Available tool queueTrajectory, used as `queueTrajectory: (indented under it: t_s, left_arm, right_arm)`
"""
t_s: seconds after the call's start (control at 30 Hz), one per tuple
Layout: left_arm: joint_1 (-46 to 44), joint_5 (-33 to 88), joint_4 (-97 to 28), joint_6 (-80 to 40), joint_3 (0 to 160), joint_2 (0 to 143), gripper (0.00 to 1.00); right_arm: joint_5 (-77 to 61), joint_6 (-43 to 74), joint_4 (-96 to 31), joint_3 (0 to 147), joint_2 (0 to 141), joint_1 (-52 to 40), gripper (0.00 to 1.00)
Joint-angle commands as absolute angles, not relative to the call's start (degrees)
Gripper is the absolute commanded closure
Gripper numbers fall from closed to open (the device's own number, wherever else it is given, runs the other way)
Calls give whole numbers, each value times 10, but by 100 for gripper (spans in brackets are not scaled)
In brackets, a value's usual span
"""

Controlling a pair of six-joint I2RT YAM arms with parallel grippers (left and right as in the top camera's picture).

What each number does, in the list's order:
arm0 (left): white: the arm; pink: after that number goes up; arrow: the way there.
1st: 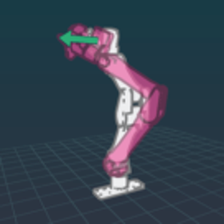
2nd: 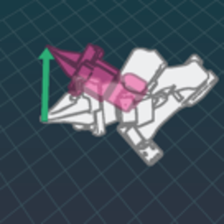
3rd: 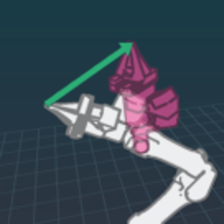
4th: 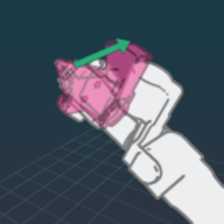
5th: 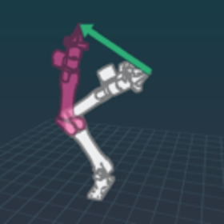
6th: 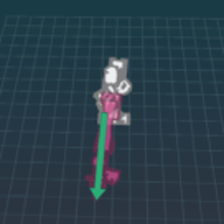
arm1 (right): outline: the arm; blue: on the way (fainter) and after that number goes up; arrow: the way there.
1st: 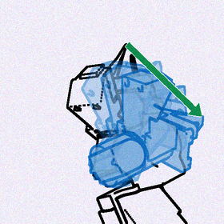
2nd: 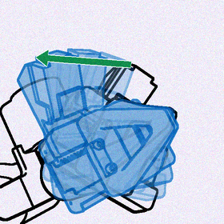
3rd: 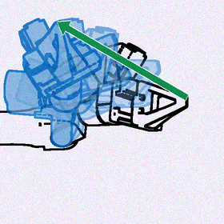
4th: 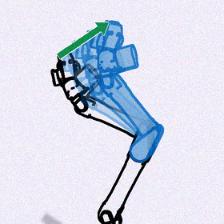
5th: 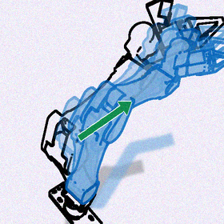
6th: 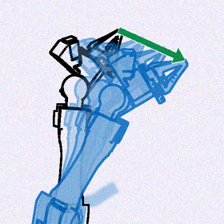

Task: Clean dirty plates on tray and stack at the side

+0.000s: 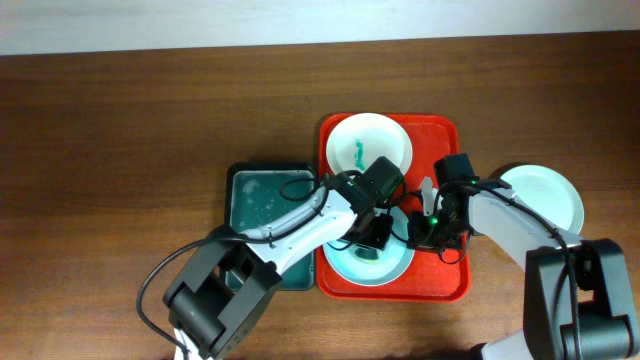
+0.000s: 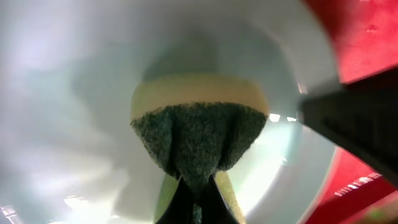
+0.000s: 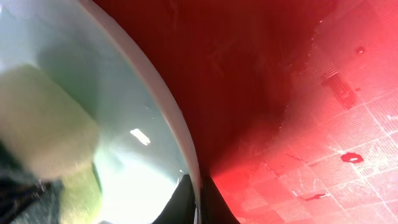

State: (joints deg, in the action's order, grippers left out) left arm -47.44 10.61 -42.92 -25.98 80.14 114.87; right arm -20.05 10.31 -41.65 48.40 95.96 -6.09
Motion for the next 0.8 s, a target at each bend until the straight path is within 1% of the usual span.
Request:
queueTrajectory:
  t_s: [0.0, 0.07, 0.17, 0.23, 0.37, 0.47, 0.5, 0.57, 0.63, 0.67, 0.73, 0.77]
  left_arm:
    - [-452, 9, -466, -252, 807, 1119, 100]
    - [-432, -15, -498, -250, 819, 1082, 100]
    - [-394, -15, -532, -244, 821, 991, 100]
    - [-369, -20, -551, -218, 821, 943, 100]
    - [-314, -110, -611, -215, 809, 912, 100]
    - [-281, -110, -579, -209, 745, 913, 100]
    - [-272, -107, -545, -209, 706, 914, 100]
    - [-264, -98, -496, -209, 657, 915, 91]
    - [-261, -73, -446, -209, 608, 915, 78]
    - [-261, -60, -438, -209, 600, 915, 75]
    - [-261, -51, -438, -209, 600, 914, 51]
    - [-260, -46, -444, -209, 605, 910, 43]
  right_arm:
    - [-149, 101, -423, 465, 979, -59, 94]
    - [-149, 101, -426, 465, 979, -59, 94]
    - [-156, 101, -428, 465, 979, -59, 94]
    - [-166, 101, -428, 465, 979, -59, 95]
    - [-174, 101, -424, 465, 979, -59, 96]
    - [-174, 101, -422, 465, 979, -59, 96]
    - [-175, 101, -423, 465, 979, -59, 96]
    - [-176, 101, -428, 466, 978, -59, 96]
    - [-176, 101, -443, 469, 970, -59, 96]
    - [-176, 101, -452, 471, 964, -59, 96]
    - [-175, 101, -470, 479, 948, -59, 96]
    - [-174, 101, -482, 484, 935, -59, 96]
